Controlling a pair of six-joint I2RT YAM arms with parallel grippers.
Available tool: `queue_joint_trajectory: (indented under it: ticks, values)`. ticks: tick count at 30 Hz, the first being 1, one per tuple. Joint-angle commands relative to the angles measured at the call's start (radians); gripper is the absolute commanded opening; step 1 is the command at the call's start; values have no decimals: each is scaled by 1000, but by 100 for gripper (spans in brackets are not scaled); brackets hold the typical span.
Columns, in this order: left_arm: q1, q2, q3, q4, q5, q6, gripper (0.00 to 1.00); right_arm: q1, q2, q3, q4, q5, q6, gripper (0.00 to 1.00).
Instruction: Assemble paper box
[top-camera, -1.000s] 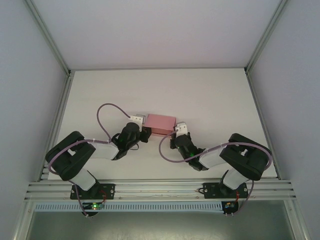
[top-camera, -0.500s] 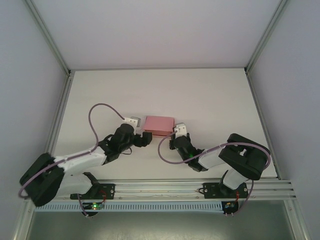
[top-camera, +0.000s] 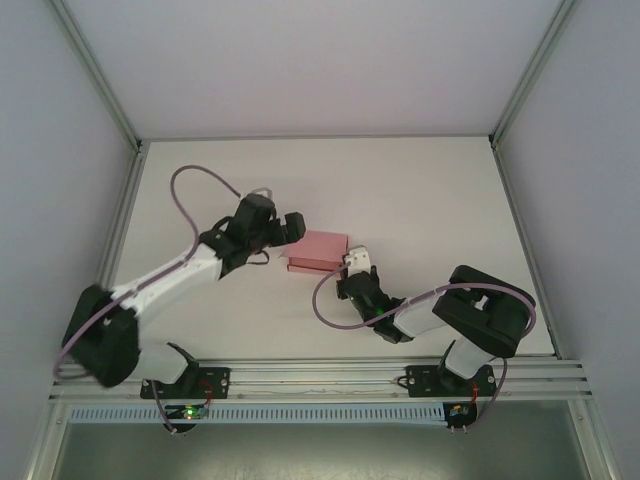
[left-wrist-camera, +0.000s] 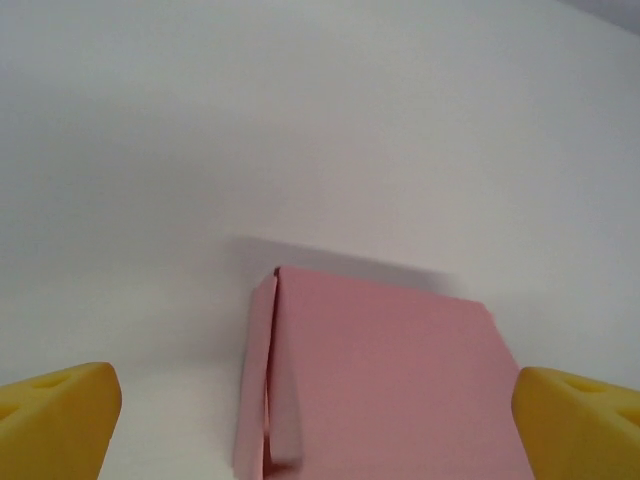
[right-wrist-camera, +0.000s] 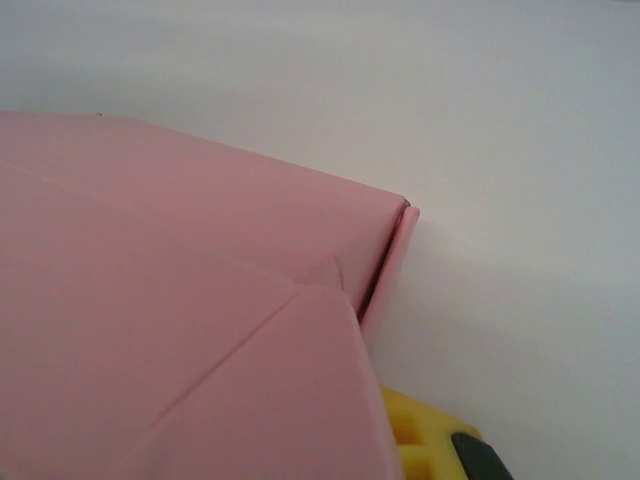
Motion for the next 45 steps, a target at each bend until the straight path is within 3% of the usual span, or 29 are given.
queue_joint_trajectory:
  ticks: [1,7,9,16,21,27,31,35,40,45]
  values:
    - [53,143,36,27,182,-27,99,13,42,-18,-127,-11,-34,0]
    - [98,359,87,201,439,-31,82,14,76,-6,-108,-40,-65,0]
    - [98,379,80,241,461,-46,78,13,85,-5,-102,-43,-64,0]
    - [99,371,-4,292,428,-33,63,9,75,-4,-97,-47,-84,0]
    - [100,380,-32,275,355,-27,52,-7,1,-16,-119,-84,-107,8]
    - [101,372,-63,271,298,-22,51,-19,-142,-26,-197,-110,-91,45]
    - [101,377,-81,276,285,-27,50,-21,-245,-32,-292,-112,-82,62]
    - [101,377,-93,289,285,-32,47,-26,-347,-45,-407,-146,-82,85]
    - [101,377,-107,305,279,-39,44,-43,-489,-120,-442,-178,-54,97]
    - [101,383,-119,318,267,-43,39,-85,-634,-155,-472,-209,-8,99]
